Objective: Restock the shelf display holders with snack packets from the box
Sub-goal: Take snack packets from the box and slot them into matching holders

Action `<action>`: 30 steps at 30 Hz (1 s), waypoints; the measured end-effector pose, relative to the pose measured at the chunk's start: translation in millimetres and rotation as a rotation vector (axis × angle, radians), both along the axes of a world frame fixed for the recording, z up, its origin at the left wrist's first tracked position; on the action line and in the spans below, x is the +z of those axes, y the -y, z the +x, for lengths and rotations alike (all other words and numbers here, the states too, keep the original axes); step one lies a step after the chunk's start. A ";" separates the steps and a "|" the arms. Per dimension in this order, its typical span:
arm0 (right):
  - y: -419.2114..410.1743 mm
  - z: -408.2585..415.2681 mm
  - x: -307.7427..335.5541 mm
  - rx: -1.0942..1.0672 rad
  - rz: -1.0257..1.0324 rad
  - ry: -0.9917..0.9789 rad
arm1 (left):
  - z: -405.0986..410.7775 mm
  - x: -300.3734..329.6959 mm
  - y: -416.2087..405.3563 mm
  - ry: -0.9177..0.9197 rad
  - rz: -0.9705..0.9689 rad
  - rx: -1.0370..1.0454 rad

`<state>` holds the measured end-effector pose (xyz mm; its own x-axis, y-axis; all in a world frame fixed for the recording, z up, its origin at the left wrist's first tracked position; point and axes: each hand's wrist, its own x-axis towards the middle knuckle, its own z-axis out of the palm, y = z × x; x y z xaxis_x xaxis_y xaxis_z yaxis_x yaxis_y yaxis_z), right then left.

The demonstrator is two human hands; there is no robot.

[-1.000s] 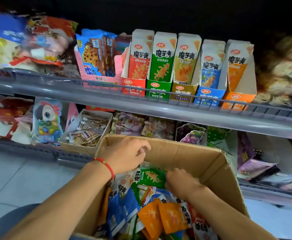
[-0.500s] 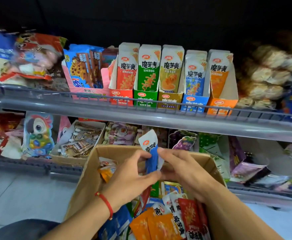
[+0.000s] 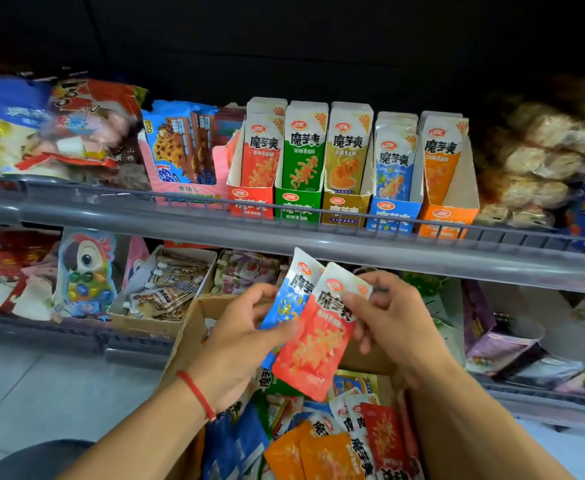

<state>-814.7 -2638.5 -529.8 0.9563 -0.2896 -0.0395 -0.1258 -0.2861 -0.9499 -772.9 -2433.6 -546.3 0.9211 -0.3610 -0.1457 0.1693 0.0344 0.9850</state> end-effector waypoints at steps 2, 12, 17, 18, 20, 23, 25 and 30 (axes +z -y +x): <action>4.5 1.1 9.6 0.022 0.015 0.040 | 4.2 0.4 -3.3 0.022 -0.032 0.064; -13.1 95.2 137.2 0.002 -0.022 0.424 | 49.4 24.1 -36.7 0.092 -0.228 0.567; -35.8 174.1 184.6 -0.059 -0.198 0.442 | 58.1 29.4 -45.8 0.078 -0.288 0.634; -38.6 184.3 188.2 -0.069 -0.270 0.418 | 59.3 30.2 -46.8 0.071 -0.298 0.634; -45.3 200.0 189.2 -0.062 -0.406 0.364 | 61.9 32.2 -50.2 0.060 -0.312 0.629; -54.0 217.8 178.0 -0.039 -0.544 0.288 | 63.3 37.6 -56.3 0.065 -0.318 0.615; -58.5 228.2 165.5 -0.015 -0.676 0.234 | 63.9 41.2 -58.7 0.049 -0.328 0.609; -59.8 248.5 143.2 -0.035 -1.123 0.305 | 65.6 45.3 -57.8 -0.033 -0.382 0.585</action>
